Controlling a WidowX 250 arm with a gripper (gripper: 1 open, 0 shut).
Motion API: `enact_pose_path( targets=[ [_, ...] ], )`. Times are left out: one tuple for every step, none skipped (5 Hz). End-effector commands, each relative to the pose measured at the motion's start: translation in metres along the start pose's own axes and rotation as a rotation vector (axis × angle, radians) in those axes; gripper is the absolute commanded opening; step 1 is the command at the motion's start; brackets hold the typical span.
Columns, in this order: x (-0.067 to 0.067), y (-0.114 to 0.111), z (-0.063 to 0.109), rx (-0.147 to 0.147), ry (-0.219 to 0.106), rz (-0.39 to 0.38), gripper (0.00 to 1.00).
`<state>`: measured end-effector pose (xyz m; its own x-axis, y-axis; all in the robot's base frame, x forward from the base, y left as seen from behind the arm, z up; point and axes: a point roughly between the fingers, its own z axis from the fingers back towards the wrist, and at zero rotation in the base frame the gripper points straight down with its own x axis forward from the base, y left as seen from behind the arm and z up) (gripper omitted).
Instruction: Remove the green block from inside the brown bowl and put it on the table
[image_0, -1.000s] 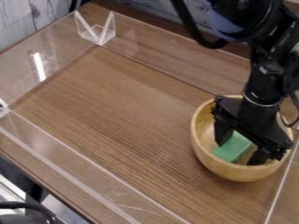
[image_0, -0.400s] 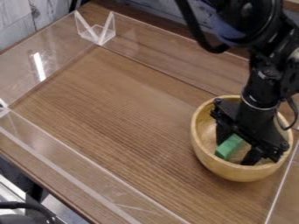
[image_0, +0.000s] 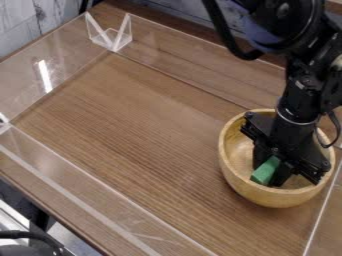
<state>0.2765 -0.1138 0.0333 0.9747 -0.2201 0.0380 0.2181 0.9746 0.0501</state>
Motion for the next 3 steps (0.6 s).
enact_pose_path(
  targets=[
    [0.011,0.005,0.022,-0.006,-0.055,0.012,0.0],
    [0.01,0.008,0.031,-0.006,-0.055,0.018,0.0],
    [0.01,0.013,0.042,-0.005,-0.059,0.03,0.0]
  ],
)
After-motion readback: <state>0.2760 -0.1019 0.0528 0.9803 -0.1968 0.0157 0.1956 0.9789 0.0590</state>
